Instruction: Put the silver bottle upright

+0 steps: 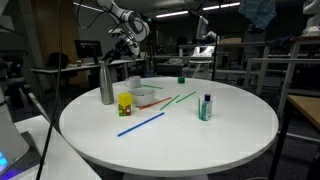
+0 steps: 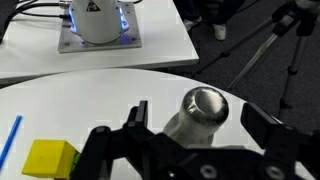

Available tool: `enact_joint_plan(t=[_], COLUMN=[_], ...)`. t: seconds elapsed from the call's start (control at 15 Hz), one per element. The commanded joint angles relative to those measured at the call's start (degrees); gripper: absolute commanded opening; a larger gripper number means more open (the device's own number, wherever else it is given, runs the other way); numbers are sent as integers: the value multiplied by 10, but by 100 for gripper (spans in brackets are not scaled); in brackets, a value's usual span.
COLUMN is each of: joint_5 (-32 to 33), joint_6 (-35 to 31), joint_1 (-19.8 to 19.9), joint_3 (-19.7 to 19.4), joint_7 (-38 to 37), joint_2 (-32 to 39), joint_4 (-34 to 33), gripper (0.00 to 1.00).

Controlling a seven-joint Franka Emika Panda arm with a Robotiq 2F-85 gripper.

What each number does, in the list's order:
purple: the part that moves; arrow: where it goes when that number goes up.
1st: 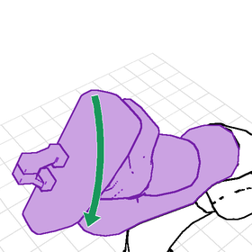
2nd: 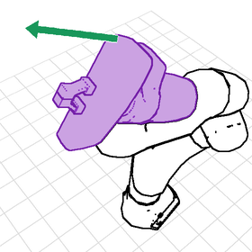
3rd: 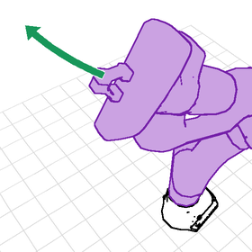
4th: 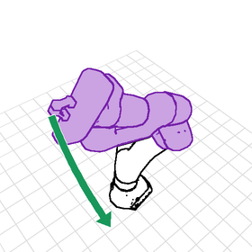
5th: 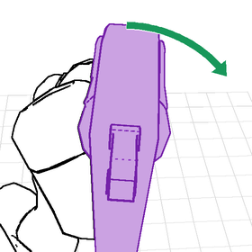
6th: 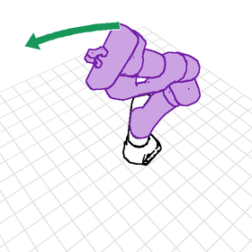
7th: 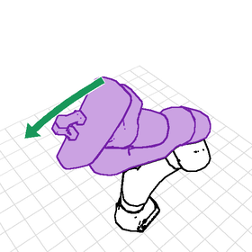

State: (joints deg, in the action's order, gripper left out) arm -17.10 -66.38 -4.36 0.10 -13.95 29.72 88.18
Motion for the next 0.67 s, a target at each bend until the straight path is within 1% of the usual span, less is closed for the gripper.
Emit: enact_joint_plan(t=[0.0, 0.6], joint_5=[-13, -9], joint_6=[30, 24], joint_1=[6, 2], joint_3=[0, 0], joint_7=[-16, -38], joint_2=[9, -32], joint_4=[-40, -93], gripper=[100, 100])
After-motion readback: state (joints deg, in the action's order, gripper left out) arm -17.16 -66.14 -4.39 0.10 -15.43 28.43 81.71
